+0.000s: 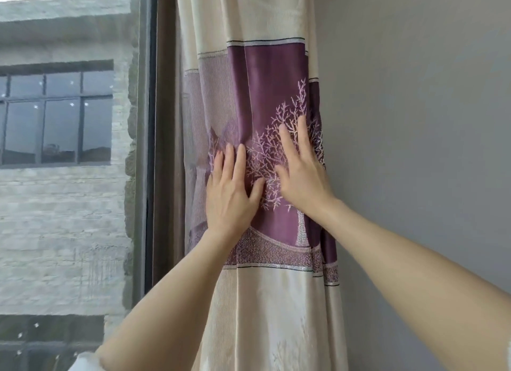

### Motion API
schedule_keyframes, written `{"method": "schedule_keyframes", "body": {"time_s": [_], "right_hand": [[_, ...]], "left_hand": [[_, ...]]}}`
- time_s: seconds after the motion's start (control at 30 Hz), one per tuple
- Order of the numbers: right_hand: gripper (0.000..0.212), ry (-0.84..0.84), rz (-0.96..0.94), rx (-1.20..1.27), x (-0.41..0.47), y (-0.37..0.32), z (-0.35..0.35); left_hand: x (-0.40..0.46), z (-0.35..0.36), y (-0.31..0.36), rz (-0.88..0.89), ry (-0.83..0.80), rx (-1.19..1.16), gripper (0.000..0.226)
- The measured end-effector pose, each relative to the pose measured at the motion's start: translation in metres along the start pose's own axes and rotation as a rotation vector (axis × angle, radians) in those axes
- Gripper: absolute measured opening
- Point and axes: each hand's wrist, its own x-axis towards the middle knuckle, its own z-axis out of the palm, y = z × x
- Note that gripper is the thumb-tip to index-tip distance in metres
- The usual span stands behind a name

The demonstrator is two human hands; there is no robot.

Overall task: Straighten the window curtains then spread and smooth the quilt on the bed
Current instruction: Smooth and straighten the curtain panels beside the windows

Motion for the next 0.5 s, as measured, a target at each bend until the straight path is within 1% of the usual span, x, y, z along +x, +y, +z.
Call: {"method": "schedule_keyframes", "body": {"time_s": [0.1,0.2,0.5], "right_hand": [[0.076,-0.004,0.031,0.024,0.006,0.006,0.014],[0.082,-0.040,0.042,0.012,0.017,0.011,0.037],[0.075,-0.043,0.008,-0.056,0.056,0.027,0.097]], "left_hand": [[0.007,0.013,-0.008,0.028,0.008,0.079,0.068],[0.016,0.034,-0.021,0.012,0.016,0.141,0.065],[0.047,0.096,-0.056,-0.006,0.027,0.208,0.050]]}}
